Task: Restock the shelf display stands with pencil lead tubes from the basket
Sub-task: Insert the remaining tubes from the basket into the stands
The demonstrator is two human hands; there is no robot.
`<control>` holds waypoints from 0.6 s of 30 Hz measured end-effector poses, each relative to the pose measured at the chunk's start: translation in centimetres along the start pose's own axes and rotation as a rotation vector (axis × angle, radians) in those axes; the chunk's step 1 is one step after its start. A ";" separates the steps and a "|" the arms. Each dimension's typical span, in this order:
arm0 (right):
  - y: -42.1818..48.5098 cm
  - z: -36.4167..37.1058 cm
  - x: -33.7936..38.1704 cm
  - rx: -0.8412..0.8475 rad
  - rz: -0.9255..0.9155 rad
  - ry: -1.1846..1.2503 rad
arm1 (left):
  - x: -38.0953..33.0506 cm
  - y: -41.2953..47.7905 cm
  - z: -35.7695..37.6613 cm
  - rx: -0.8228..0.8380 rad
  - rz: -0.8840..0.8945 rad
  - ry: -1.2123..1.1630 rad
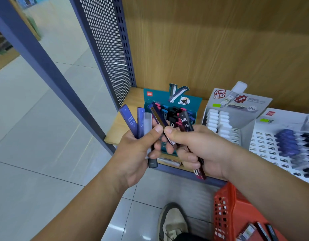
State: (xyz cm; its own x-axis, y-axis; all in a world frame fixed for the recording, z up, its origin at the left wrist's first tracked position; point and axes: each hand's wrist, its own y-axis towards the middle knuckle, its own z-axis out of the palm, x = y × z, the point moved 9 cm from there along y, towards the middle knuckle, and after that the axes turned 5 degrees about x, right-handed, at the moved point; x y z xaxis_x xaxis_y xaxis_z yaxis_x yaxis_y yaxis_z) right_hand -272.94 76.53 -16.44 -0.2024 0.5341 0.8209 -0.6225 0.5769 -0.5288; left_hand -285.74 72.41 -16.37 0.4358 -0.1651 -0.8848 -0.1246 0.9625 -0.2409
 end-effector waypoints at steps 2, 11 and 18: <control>-0.1 0.5 -0.5 0.075 0.082 0.008 | 0.3 0.0 -0.2 0.002 -0.027 -0.059; -0.2 -2.8 3.8 -0.294 -0.143 -0.205 | 0.4 0.8 -1.0 -0.065 0.027 0.178; 0.5 -2.2 9.5 -0.328 -0.268 -0.669 | -1.0 1.2 -2.9 -0.161 0.072 0.343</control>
State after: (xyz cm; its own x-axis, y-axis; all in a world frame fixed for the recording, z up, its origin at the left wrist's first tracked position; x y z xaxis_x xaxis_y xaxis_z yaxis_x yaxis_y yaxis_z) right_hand -273.47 83.24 -9.42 -0.5529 -0.0739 0.8300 -0.4811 0.8416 -0.2456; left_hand -288.91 73.12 -16.99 0.1002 -0.1867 -0.9773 -0.2947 0.9326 -0.2084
